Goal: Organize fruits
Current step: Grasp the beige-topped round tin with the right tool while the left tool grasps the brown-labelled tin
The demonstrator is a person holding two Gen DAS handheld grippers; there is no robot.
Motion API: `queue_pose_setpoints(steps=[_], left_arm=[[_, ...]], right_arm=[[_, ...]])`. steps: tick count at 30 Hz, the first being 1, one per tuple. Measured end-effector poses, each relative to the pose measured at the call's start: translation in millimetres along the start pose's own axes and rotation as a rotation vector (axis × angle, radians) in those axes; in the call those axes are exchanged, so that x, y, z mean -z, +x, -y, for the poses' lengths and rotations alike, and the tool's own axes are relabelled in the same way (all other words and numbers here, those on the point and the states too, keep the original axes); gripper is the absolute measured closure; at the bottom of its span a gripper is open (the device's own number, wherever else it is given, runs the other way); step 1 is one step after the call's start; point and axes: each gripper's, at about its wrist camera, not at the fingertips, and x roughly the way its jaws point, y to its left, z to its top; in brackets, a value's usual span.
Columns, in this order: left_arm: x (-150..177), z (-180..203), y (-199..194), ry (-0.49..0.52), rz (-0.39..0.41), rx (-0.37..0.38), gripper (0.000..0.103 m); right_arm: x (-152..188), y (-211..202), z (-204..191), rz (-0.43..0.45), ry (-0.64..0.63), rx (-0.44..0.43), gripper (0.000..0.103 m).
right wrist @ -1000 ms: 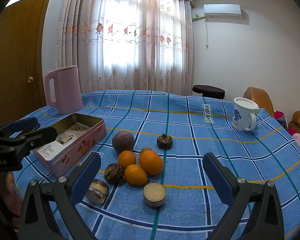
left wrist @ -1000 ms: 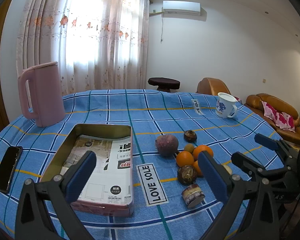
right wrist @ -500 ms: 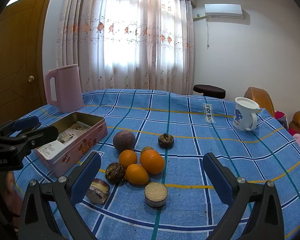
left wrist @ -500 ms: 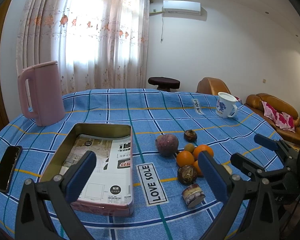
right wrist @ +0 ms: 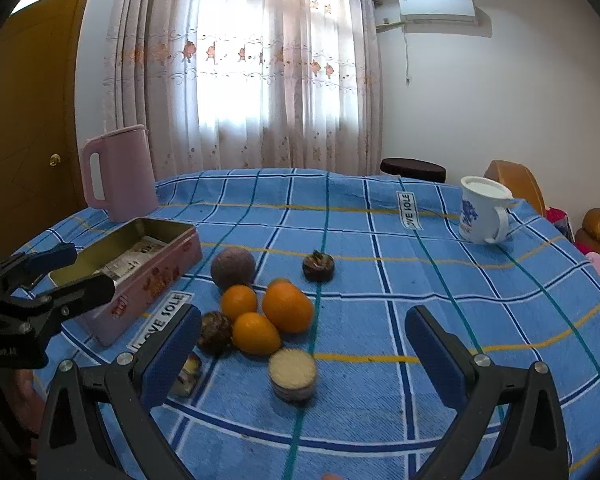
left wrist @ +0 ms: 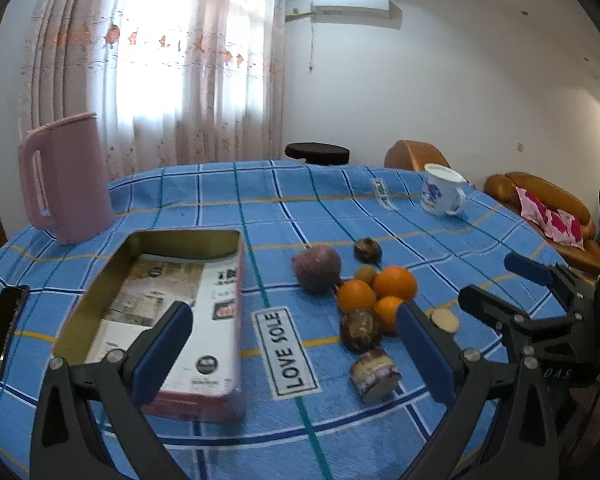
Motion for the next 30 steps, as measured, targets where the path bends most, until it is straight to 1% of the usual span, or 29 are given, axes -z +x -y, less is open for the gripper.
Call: queue_pose_setpoints(steps=[4, 7, 9, 10, 11, 12, 14, 15, 17, 18, 19, 21, 24, 26, 30], left_arm=[[11, 14, 6, 0.03, -0.025, 0.018, 0.0], [19, 28, 8, 0.072, -0.029, 0.037, 0.0], [22, 34, 13, 0.099, -0.034, 0.03, 0.0], [24, 37, 14, 0.106, -0.043, 0.032, 0.0], [26, 38, 15, 0.109, -0.048, 0.043, 0.0], [27, 39, 15, 0.11, -0.049, 0.047, 0.0], [27, 40, 17, 0.115, -0.053, 0.048, 0.0], [28, 40, 18, 0.114, -0.056, 0.05, 0.0], [29, 40, 20, 0.109, -0.064, 0.056, 0.0], [29, 40, 22, 0.107, -0.068, 0.059, 0.0], [30, 40, 23, 0.106, -0.075, 0.063, 0.0], [31, 41, 26, 0.105, -0.086, 0.076, 0.001], [34, 46, 29, 0.116, -0.105, 0.097, 0.006], [35, 48, 35, 0.115, -0.13, 0.12, 0.012], [37, 45, 49, 0.089, -0.185, 0.138, 0.023]], right_arm=[[12, 4, 6, -0.028, -0.01, 0.016, 0.001], [21, 9, 9, -0.061, -0.012, -0.011, 0.002], [25, 13, 7, -0.081, -0.022, -0.027, 0.003], [25, 15, 6, -0.088, -0.026, -0.03, 0.007], [25, 18, 5, -0.097, -0.034, -0.035, 0.015], [26, 21, 4, -0.114, -0.043, -0.046, 0.018], [27, 32, 3, -0.159, -0.058, -0.046, 0.028], [27, 35, 4, -0.171, -0.059, -0.049, 0.032], [28, 41, 6, -0.189, -0.048, -0.072, 0.048], [29, 43, 7, -0.201, -0.042, -0.087, 0.053], [30, 44, 9, -0.205, -0.037, -0.091, 0.06], [30, 42, 10, -0.2, -0.031, -0.113, 0.066], [32, 36, 12, -0.173, -0.017, -0.121, 0.067], [31, 34, 15, -0.157, -0.005, -0.125, 0.067], [30, 31, 17, -0.14, -0.005, -0.13, 0.067]])
